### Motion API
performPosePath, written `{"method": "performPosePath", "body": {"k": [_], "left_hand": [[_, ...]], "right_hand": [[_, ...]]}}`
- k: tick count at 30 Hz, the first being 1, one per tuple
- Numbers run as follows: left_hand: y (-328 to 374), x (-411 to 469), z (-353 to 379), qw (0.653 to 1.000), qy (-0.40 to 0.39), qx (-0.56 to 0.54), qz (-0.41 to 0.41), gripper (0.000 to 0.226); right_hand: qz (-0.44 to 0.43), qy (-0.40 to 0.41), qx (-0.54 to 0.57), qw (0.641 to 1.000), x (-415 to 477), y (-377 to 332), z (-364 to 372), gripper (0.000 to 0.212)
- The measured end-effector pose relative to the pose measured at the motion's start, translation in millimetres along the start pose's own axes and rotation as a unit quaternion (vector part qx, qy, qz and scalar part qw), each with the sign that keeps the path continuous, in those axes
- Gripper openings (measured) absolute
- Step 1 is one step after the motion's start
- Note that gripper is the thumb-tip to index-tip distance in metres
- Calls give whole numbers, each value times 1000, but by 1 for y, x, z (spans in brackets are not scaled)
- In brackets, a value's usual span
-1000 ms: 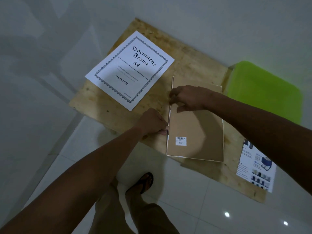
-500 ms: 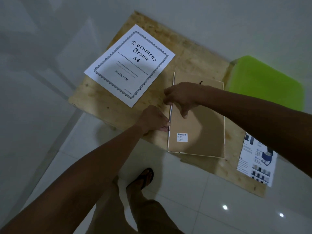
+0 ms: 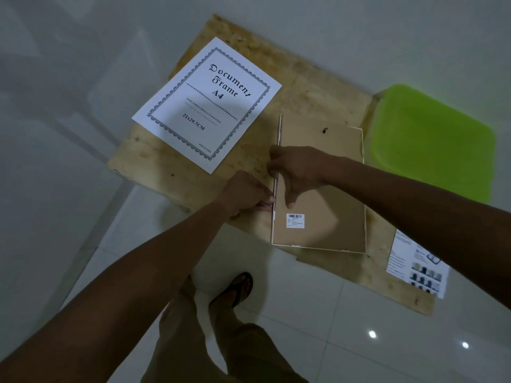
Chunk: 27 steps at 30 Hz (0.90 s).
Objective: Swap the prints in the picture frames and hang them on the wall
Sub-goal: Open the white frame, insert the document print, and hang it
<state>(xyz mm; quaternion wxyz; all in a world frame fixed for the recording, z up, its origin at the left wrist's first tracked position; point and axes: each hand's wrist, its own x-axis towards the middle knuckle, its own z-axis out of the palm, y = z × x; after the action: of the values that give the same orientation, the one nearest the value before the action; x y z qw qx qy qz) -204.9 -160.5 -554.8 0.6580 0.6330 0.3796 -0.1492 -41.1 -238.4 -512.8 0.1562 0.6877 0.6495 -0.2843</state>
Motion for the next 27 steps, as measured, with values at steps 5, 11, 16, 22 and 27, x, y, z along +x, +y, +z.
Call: {"method": "performPosePath", "body": {"k": [5, 11, 16, 22, 27], "left_hand": [[-5, 2, 0, 997, 25, 68, 35, 12], [2, -7, 11, 978, 92, 165, 93, 19], [-1, -2, 12, 974, 104, 174, 96, 23], [-7, 7, 8, 979, 105, 151, 89, 25], [-9, 6, 4, 988, 76, 109, 81, 23]], "right_hand": [[-12, 17, 66, 998, 1, 6, 2, 66], [-52, 64, 54, 995, -2, 10, 15, 78], [-67, 75, 78, 992, 0, 15, 18, 78], [-58, 64, 126, 988, -1, 20, 21, 77], [-65, 89, 132, 985, -7, 21, 19, 78]]}}
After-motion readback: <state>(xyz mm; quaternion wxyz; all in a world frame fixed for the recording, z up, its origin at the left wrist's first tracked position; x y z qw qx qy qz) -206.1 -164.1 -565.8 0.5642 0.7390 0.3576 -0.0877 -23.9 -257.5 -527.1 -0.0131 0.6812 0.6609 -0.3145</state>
